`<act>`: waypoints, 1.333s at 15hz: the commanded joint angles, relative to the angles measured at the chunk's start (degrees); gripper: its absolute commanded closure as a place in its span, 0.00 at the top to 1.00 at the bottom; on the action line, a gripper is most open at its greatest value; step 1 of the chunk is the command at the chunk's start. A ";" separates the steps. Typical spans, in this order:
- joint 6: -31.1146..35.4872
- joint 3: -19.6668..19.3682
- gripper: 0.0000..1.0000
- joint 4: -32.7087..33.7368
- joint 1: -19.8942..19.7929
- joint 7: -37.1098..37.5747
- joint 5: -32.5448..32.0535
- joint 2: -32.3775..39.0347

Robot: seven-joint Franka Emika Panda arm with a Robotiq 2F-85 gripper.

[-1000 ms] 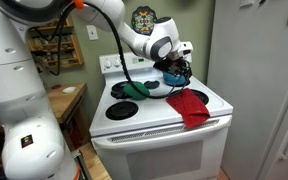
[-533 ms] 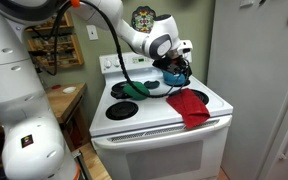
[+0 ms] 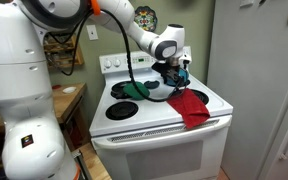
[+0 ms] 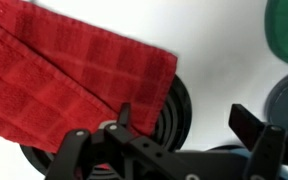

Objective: Unfold the red towel on the stove

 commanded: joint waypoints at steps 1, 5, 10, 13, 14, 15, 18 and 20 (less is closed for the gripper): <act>-1.45 0.30 1.00 1.19 -0.42 0.13 -0.77 1.14; -2.26 0.33 1.00 3.02 -0.61 0.15 -1.58 3.22; -1.13 1.06 1.00 1.53 0.53 -2.02 -6.02 3.90; 0.47 1.48 1.00 0.49 1.55 -1.53 -10.21 4.42; 0.53 1.53 1.00 0.43 1.92 -1.31 -11.67 4.71; 0.43 1.46 1.00 0.43 2.46 -0.74 -13.76 5.08; 0.60 1.21 1.00 0.16 3.72 0.59 -19.59 5.93; 1.28 1.23 1.00 0.11 4.20 0.80 -22.44 6.46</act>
